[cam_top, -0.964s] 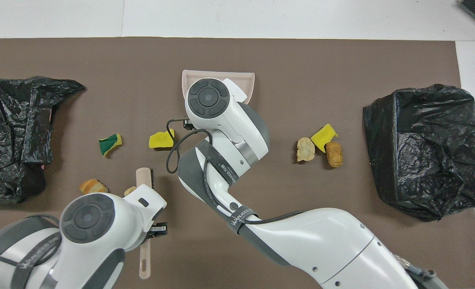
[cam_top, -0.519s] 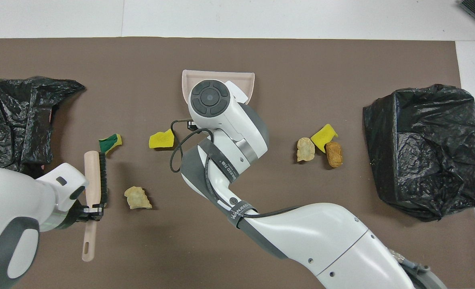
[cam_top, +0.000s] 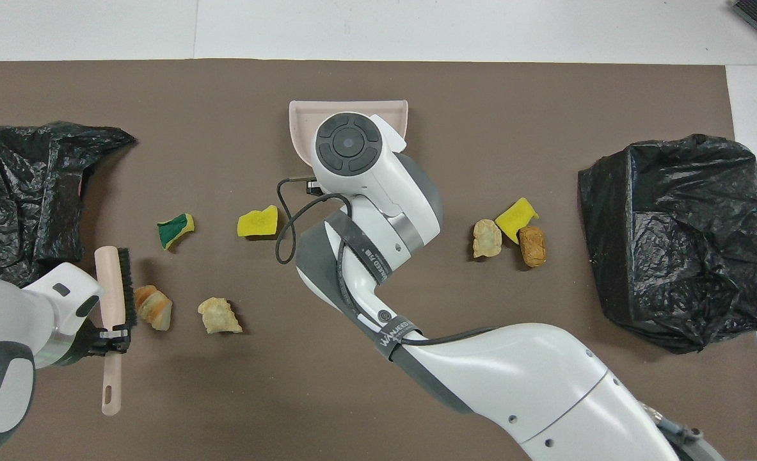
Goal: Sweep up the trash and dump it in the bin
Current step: 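Lift the brush with the left gripper while the right gripper positions the dustpan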
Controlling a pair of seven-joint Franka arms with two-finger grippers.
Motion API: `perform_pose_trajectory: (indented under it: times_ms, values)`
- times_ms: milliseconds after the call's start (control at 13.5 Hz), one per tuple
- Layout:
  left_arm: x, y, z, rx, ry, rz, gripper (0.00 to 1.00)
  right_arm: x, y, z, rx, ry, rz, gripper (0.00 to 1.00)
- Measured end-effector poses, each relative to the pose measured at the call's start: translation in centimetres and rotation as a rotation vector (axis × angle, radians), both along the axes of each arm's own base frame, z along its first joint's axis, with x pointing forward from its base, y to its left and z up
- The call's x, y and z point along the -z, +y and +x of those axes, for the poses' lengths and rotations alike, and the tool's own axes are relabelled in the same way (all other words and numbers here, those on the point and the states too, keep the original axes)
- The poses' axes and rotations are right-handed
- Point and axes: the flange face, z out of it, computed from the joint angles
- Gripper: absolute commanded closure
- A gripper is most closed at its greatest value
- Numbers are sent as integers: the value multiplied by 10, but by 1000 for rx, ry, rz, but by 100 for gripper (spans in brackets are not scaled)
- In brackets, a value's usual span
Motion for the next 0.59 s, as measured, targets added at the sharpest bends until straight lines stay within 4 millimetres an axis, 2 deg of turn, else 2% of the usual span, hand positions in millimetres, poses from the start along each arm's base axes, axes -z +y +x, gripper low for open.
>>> perform_pose_trajectory:
  times_ms: [148,297,445,593]
  values:
    - [22,1,-6,-47,5,10,100,-27,-17,1,-59,-6,-3,100]
    - [32,-7,-8,-105,2,29,100,-49,-42,1,-213,2,-15,100]
    - [40,-33,-7,-111,-6,44,100,-65,-71,-5,-426,51,-27,100]
    - [50,-63,-4,-108,-17,38,100,-62,-93,-9,-649,89,-51,100]
